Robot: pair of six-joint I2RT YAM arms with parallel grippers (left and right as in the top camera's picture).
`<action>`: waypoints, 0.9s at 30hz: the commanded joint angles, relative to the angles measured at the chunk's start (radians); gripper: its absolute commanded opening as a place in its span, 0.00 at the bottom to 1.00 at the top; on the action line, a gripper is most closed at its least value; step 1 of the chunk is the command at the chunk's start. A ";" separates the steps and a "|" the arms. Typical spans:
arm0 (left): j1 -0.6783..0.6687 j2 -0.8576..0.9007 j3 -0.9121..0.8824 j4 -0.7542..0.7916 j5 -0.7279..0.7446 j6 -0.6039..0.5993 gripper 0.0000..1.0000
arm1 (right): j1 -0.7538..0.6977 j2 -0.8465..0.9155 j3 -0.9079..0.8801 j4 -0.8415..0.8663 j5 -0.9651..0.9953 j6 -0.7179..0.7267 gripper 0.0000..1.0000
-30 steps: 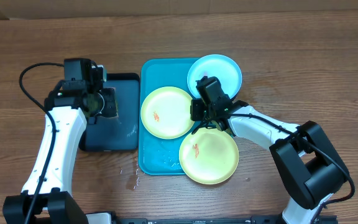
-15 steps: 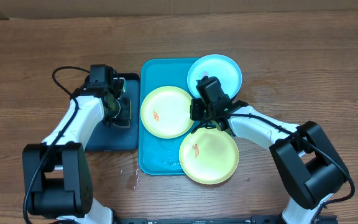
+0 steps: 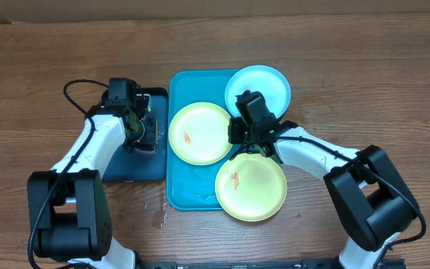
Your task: Clean dirty plates on tray and stack at the side
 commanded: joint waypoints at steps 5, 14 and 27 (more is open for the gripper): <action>-0.003 0.010 -0.016 0.000 -0.010 0.008 0.22 | 0.001 0.005 -0.004 0.009 0.001 0.008 0.05; -0.003 0.063 -0.016 0.000 -0.010 0.004 0.12 | 0.001 0.005 -0.004 0.009 0.001 0.008 0.05; 0.024 -0.059 0.025 -0.016 -0.013 0.000 0.04 | 0.001 0.005 -0.004 0.012 -0.028 0.008 0.04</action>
